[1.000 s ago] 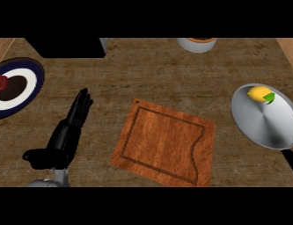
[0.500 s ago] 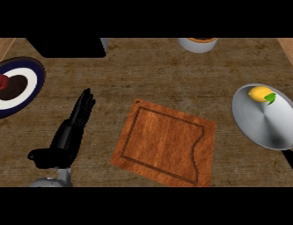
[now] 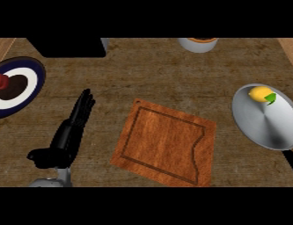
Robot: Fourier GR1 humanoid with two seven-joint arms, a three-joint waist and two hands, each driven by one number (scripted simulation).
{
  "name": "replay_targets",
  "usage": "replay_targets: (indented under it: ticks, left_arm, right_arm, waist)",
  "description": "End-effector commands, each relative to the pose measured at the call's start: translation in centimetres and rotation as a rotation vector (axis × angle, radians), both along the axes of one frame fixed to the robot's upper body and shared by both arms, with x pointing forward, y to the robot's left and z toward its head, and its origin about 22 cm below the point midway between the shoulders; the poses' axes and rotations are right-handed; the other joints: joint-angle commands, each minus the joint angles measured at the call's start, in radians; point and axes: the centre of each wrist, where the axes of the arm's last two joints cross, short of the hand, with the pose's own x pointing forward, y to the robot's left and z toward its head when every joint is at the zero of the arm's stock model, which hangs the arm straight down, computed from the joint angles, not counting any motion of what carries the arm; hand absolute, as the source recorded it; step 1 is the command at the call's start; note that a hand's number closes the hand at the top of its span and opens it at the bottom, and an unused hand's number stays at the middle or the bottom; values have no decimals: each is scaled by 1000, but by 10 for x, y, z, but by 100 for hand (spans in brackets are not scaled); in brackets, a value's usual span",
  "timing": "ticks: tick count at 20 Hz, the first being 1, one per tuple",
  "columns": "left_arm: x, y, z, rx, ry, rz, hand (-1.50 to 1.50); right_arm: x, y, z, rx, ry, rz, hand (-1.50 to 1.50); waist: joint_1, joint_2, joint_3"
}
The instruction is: Pick the lemon from the cutting board and place it in the pan
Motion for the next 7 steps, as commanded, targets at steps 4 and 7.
replay_targets:
  ticks: [4, 7]
  left_arm:
    - [-17, 0, -5, 5, -25, -3, 0]
    - [-10, 3, 9, -9, -11, 1, 0]
  right_arm:
    - [-12, -11, 0, -77, -5, -14, -150]
    - [-10, 0, 8, -125, -13, -29, -150]
  waist:
    - [3, 0, 0]
    - [1, 0, 0]
